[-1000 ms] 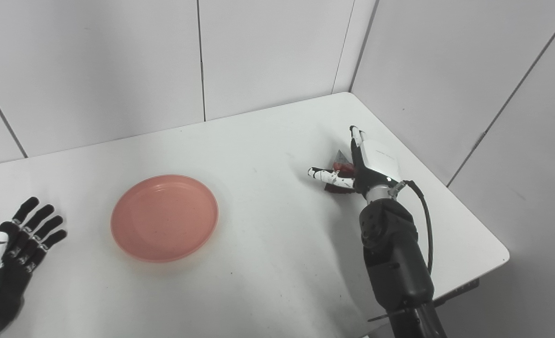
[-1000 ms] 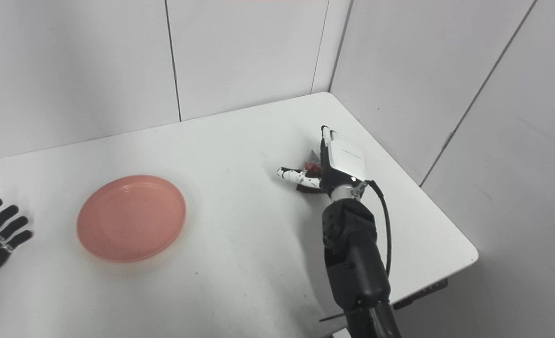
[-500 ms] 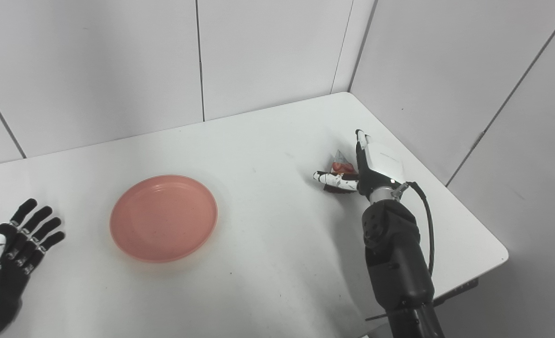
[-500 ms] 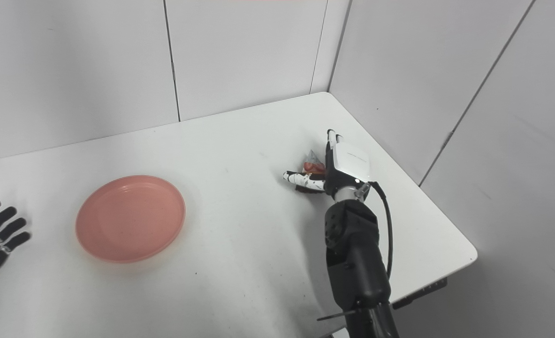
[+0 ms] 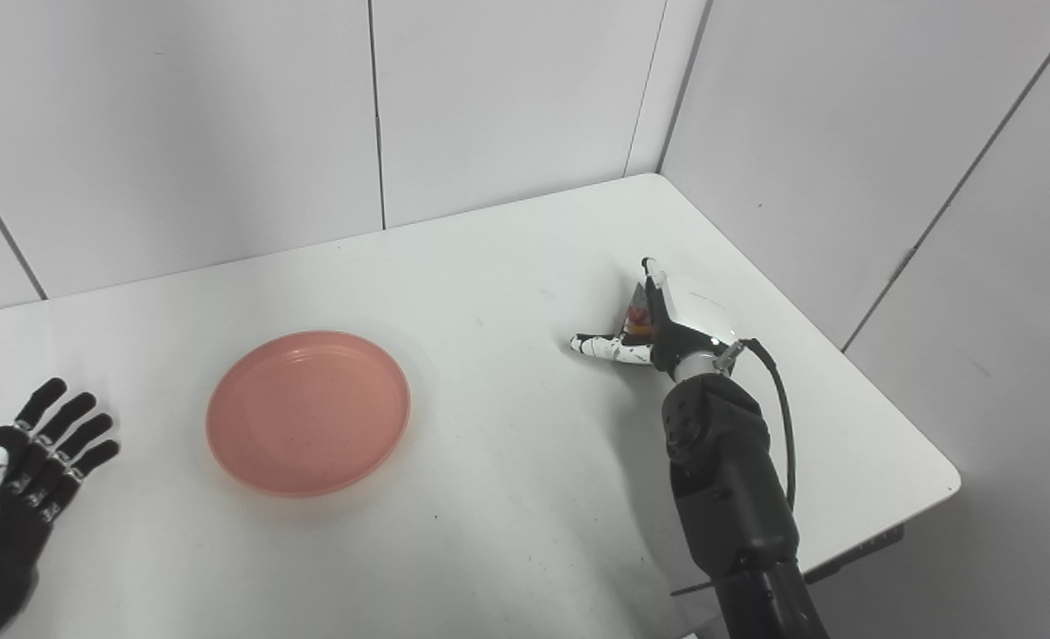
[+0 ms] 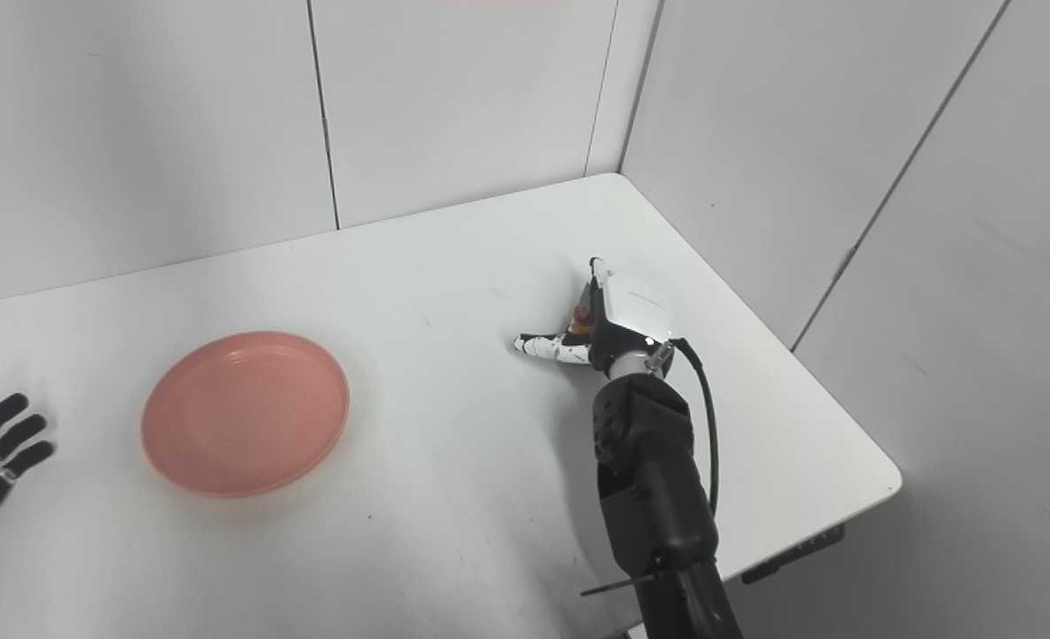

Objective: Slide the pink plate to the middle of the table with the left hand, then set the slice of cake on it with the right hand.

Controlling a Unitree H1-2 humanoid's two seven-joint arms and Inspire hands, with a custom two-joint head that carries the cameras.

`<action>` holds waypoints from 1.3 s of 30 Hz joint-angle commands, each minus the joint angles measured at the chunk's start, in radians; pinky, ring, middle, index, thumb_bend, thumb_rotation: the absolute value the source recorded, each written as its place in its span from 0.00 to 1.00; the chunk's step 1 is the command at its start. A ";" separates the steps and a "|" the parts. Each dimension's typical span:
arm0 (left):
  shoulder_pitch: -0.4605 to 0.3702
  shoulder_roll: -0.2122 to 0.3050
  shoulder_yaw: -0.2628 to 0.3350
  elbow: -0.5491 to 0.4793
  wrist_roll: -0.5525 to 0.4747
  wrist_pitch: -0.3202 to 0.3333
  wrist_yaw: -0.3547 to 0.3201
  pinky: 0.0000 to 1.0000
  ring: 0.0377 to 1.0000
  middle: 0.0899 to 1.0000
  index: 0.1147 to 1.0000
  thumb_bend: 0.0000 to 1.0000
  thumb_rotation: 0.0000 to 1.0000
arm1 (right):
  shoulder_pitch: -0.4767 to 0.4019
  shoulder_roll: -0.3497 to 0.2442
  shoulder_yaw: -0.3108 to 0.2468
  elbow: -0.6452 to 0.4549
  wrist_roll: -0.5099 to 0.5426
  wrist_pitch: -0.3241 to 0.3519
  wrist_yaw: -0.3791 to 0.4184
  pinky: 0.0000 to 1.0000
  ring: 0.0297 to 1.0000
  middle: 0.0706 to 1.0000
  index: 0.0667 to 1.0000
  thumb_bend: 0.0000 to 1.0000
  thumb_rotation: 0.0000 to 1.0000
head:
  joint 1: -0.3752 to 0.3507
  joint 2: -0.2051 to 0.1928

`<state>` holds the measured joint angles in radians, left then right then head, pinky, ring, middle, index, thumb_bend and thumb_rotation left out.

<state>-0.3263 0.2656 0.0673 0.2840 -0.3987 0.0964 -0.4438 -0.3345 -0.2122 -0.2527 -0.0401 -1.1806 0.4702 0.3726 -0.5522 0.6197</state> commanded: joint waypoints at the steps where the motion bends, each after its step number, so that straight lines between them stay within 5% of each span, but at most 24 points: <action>1: 0.075 0.011 -0.014 0.054 0.026 0.101 0.021 0.86 0.89 0.91 0.90 0.44 0.91 | -0.045 -0.028 -0.003 -0.011 -0.002 -0.001 -0.012 0.72 0.86 0.92 0.96 1.00 0.62 | 0.000 0.000; 23: 0.084 0.018 -0.021 0.022 0.025 0.114 0.028 0.86 0.89 0.91 0.90 0.44 0.91 | -0.077 -0.048 -0.032 0.010 -0.095 -0.001 0.034 0.71 0.83 0.87 0.91 1.00 0.56 | 0.004 0.007; 30: 0.088 0.015 -0.018 0.008 0.024 0.126 0.038 0.85 0.88 0.90 0.90 0.44 0.89 | -0.073 -0.056 -0.046 -0.030 -0.130 -0.001 0.146 0.57 0.67 0.72 0.76 1.00 0.50 | 0.005 0.012; 33: 0.091 0.017 -0.019 0.000 0.029 0.130 0.039 0.85 0.88 0.90 0.90 0.44 0.90 | -0.072 -0.061 -0.046 -0.047 -0.139 0.000 0.201 0.40 0.48 0.54 0.62 0.97 0.41 | 0.005 0.012; 39: 0.092 0.019 -0.023 -0.003 0.029 0.130 0.035 0.85 0.88 0.90 0.90 0.44 0.91 | -0.065 -0.069 -0.039 -0.056 -0.140 -0.001 0.215 0.29 0.36 0.45 0.56 0.84 0.23 | 0.007 0.013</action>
<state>-0.3006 0.2728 0.0634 0.2316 -0.3978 0.1300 -0.4241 -0.3792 -0.2515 -0.2922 -0.0656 -1.3145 0.4702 0.5877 -0.5461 0.6335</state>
